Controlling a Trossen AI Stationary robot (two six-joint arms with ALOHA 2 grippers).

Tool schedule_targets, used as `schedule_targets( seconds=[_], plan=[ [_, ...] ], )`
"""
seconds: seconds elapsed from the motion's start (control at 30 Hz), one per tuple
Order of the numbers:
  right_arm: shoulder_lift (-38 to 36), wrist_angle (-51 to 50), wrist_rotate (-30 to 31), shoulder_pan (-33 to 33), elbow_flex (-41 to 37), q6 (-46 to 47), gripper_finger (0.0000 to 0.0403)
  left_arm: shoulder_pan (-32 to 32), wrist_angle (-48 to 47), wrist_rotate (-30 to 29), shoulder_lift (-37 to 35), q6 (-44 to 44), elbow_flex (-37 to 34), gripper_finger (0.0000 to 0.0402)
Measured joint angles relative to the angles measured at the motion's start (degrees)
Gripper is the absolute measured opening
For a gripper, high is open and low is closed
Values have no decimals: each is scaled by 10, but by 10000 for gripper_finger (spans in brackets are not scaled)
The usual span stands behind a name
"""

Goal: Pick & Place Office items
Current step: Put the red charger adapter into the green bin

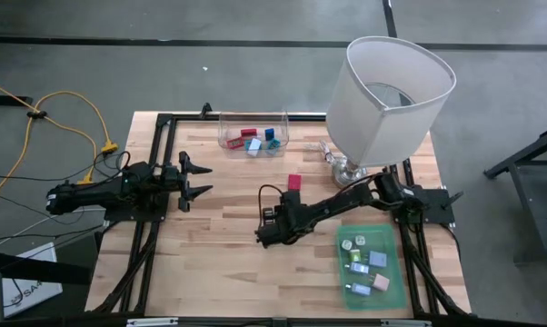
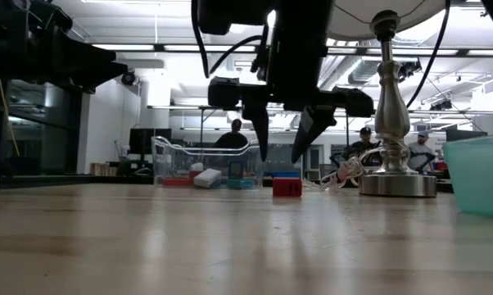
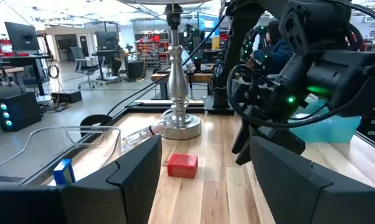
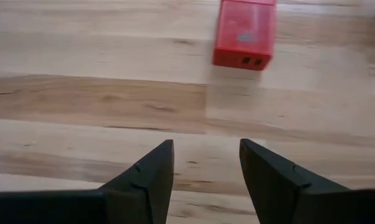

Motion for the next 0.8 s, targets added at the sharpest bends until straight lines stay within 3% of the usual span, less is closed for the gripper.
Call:
schedule_targets(
  seconds=[0.53, 0.8],
  plan=[
    [0, -25, 2, 26, 0, 65, 170, 0, 0, 0, 0, 0, 0, 237],
    [0, -25, -31, 23, 0, 60, 170, 0, 0, 0, 0, 0, 0, 237]
  ],
)
